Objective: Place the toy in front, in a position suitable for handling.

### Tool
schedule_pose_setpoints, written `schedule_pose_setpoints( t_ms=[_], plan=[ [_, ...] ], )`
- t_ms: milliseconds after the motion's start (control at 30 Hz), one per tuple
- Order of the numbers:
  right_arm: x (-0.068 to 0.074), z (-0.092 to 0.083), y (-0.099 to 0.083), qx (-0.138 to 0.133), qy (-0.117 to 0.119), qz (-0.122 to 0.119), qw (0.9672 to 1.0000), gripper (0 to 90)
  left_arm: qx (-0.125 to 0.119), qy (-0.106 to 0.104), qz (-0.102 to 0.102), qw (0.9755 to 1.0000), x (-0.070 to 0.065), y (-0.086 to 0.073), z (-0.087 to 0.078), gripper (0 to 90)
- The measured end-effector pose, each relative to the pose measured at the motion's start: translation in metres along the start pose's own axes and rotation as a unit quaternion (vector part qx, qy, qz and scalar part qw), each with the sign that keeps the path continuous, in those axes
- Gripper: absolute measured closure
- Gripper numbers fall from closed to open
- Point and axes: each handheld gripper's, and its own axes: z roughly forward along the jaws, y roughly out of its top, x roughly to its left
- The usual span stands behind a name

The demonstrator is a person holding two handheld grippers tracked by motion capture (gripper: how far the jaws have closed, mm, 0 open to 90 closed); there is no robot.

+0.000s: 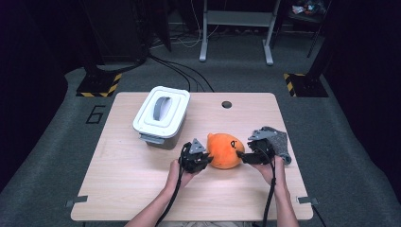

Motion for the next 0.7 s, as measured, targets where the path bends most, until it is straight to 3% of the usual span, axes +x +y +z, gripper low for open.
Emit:
schedule_pose_setpoints(
  t_ms=[133,267,433,500,567,700],
  plan=[
    [-0.004,-0.016,-0.003,-0.028,-0.004,0.02,0.9994,19.7,0.001,0.004,-0.003,1.0,-0.002,0.0,-0.001,78.2],
    [-0.011,-0.029,-0.008,-0.05,-0.024,0.043,0.9975,17.7,0.001,0.007,-0.002,1.0,-0.003,0.001,-0.001,78.1],
    [-0.031,-0.033,-0.015,-0.04,-0.078,0.086,0.9925,17.6,0.0,0.007,-0.005,1.0,-0.003,0.0,-0.001,78.0],
    [-0.039,-0.033,-0.018,-0.033,-0.099,0.104,0.9891,17.3,0.001,0.006,-0.003,1.0,-0.002,0.0,-0.001,77.9],
    [-0.049,-0.032,-0.021,-0.027,-0.112,0.127,0.9853,17.3,-0.002,0.007,-0.006,1.0,-0.003,-0.001,-0.001,77.9],
    [-0.062,-0.026,-0.025,-0.012,-0.124,0.145,0.9815,17.0,-0.002,0.008,-0.005,1.0,-0.004,-0.001,-0.001,78.0]
  ],
)
